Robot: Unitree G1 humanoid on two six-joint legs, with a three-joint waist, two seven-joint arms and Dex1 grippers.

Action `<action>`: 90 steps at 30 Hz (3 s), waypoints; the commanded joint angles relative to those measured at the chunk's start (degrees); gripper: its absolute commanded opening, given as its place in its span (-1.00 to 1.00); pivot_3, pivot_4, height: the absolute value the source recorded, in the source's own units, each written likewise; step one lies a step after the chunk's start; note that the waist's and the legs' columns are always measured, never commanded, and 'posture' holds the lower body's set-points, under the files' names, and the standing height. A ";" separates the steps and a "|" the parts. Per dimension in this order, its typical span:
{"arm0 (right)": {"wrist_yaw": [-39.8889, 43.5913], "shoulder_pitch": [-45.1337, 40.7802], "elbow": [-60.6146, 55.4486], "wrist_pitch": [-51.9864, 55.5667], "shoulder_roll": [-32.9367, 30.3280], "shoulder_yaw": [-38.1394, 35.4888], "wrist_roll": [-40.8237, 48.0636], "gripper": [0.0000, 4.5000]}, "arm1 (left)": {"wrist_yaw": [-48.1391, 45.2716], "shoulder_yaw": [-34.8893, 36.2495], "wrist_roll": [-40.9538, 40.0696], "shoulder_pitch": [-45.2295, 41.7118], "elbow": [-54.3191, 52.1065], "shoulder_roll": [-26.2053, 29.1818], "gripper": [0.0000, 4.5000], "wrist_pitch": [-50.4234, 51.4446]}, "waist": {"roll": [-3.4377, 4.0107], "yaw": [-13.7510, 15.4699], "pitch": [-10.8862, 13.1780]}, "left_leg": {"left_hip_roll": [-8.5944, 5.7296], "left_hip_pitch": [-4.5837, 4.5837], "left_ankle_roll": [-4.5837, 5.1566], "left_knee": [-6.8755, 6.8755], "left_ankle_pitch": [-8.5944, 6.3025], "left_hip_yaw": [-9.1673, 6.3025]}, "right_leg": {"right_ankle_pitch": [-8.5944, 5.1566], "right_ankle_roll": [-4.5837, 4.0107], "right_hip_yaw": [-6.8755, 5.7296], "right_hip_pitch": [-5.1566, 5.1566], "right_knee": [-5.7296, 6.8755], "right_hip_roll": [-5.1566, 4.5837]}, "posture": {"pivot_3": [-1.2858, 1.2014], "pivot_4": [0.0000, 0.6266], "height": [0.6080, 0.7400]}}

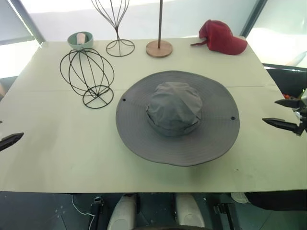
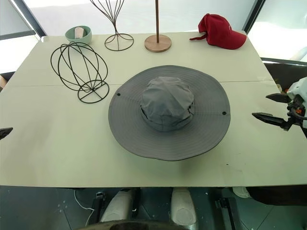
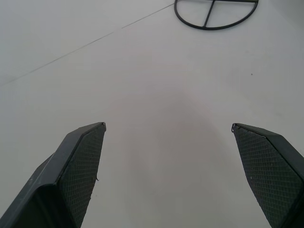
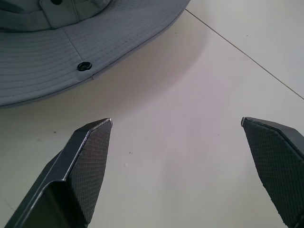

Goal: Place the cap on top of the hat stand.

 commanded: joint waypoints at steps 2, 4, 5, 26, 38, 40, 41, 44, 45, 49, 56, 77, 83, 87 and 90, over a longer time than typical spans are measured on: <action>-1.55 -2.06 1.28 -3.21 -1.15 -0.31 -1.59 0.98 | 1.32 0.53 1.25 -1.20 1.07 1.12 0.98 -2.42 | 0.00 0.00 0.00 | 0.00 0.00 0.00 0.00 0.00 0.01 | 0.00 0.00 0.01 -0.01 0.01 0.00 | 0.03 -0.52 1.00; -1.67 -2.70 2.01 -3.17 -1.10 -0.08 -1.81 0.98 | 1.56 0.42 1.10 -1.79 1.18 0.96 0.98 -2.27 | 0.00 0.01 0.00 | 0.00 0.00 0.00 0.01 0.00 0.01 | 0.00 0.01 0.01 -0.01 0.01 0.00 | 0.03 -0.52 1.00; -1.67 -2.93 2.23 -3.39 -1.06 -0.04 -1.88 0.98 | 1.37 0.42 0.93 -1.97 1.11 0.92 0.98 -2.22 | 0.00 0.02 0.00 | 0.00 0.00 0.00 0.02 0.00 0.01 | 0.01 0.01 0.01 -0.01 0.01 0.00 | 0.03 -0.52 1.00; -6.86 22.97 -62.19 7.04 0.44 -10.05 -0.78 0.98 | -13.02 -17.85 -16.57 -11.03 -37.54 4.01 0.98 17.14 | -0.03 0.85 -0.01 | 0.02 -0.05 -0.01 0.15 0.01 0.12 | 0.06 0.09 0.16 -0.05 0.13 0.04 | 0.03 -0.52 1.00; -13.15 41.95 -75.71 -3.67 7.52 -8.02 -20.57 0.98 | -15.33 -33.34 -13.63 -25.39 -32.63 -0.75 0.98 16.06 | -0.22 1.50 -0.06 | 0.01 0.01 0.00 0.42 0.01 0.15 | 0.18 0.12 0.20 0.15 0.07 0.08 | 0.03 -0.52 1.00; -16.61 41.56 -74.87 -5.51 9.11 -3.92 -24.90 0.98 | -14.97 -34.30 -13.28 -26.61 -32.52 -1.54 0.98 16.20 | -0.22 1.53 -0.06 | 0.01 0.01 0.00 0.46 0.01 0.15 | 0.19 0.12 0.20 0.17 0.09 0.08 | 0.03 -0.52 1.00; -19.18 40.72 -73.75 -6.71 10.17 -1.02 -28.00 0.98 | -14.62 -34.57 -13.34 -27.19 -32.63 -1.93 0.98 16.52 | -0.23 1.54 -0.06 | 0.01 0.01 0.00 0.48 0.01 0.15 | 0.20 0.11 0.20 0.17 0.09 0.08 | 0.03 -0.52 1.00; -25.52 37.80 -70.60 -7.42 14.18 5.70 -34.51 0.98 | -13.96 -34.75 -13.50 -28.03 -32.99 -2.71 0.98 17.34 | -0.33 1.52 -0.11 | 0.04 0.00 0.00 0.54 0.01 0.15 | 0.22 0.07 0.21 0.18 0.10 0.12 | 0.03 -0.52 1.00; -27.45 37.20 -69.54 -8.02 15.57 7.63 -36.51 0.98 | -13.68 -34.72 -13.48 -28.06 -33.18 -2.86 0.98 17.49 | -0.33 1.52 -0.11 | 0.04 -0.02 0.00 0.59 0.01 0.15 | 0.23 0.06 0.21 0.18 0.10 0.12 | 0.03 -0.52 1.00; -34.57 34.41 -65.19 -9.08 20.73 13.54 -43.10 0.98 | -12.28 -34.55 -13.77 -28.10 -34.01 -3.39 0.98 18.30 | -0.38 1.78 -0.13 | 0.04 -0.03 0.00 0.62 0.01 0.14 | 0.23 0.06 0.24 0.17 0.11 0.15 | 0.03 -0.52 1.00; -37.33 33.28 -62.42 -8.51 22.94 15.50 -45.18 -0.04 | -10.56 -33.38 -14.74 -27.41 -35.90 -3.45 1.00 19.77 | -0.40 2.06 -0.14 | 0.04 -0.03 0.00 0.71 0.01 0.13 | 0.26 0.04 0.25 0.21 0.12 0.16 | 0.03 -0.52 1.00; -26.82 -4.15 -55.28 21.62 27.88 10.64 -8.49 -0.99 | 3.18 -6.45 -28.69 -17.76 -39.91 -4.07 1.00 34.20 | -0.38 0.47 -0.12 | 0.11 -0.03 0.01 0.80 0.01 0.03 | 0.35 -0.01 0.22 0.19 0.16 0.24 | 0.03 -0.52 1.00; -26.08 -34.95 -28.58 12.27 36.26 19.25 -10.41 -0.99 | 3.39 9.30 -24.30 -8.21 -33.53 -2.34 1.00 33.72 | -0.31 -0.91 -0.06 | 0.15 -0.05 -0.03 0.52 0.03 0.15 | 0.41 -0.07 0.31 -0.16 0.23 0.25 | 0.03 -0.52 1.00; -27.79 -49.58 -9.43 3.13 44.05 23.23 -13.44 -0.99 | 4.59 16.68 -24.51 -5.47 -32.23 -3.08 1.00 34.28 | -0.45 -0.30 -0.14 | 0.19 -0.16 -0.43 0.02 0.29 0.17 | 0.50 -0.18 0.34 -0.59 0.27 0.26 | 0.03 -0.52 1.00; -31.76 -57.10 3.39 -6.99 50.47 27.59 -18.84 -0.99 | 6.93 21.57 -25.72 -3.55 -34.34 -5.16 1.00 35.48 | -0.55 -0.95 -0.15 | 0.14 -0.33 -0.69 -0.12 0.40 0.16 | 0.51 -0.20 0.33 -0.70 0.08 0.20 | 0.03 -0.52 1.00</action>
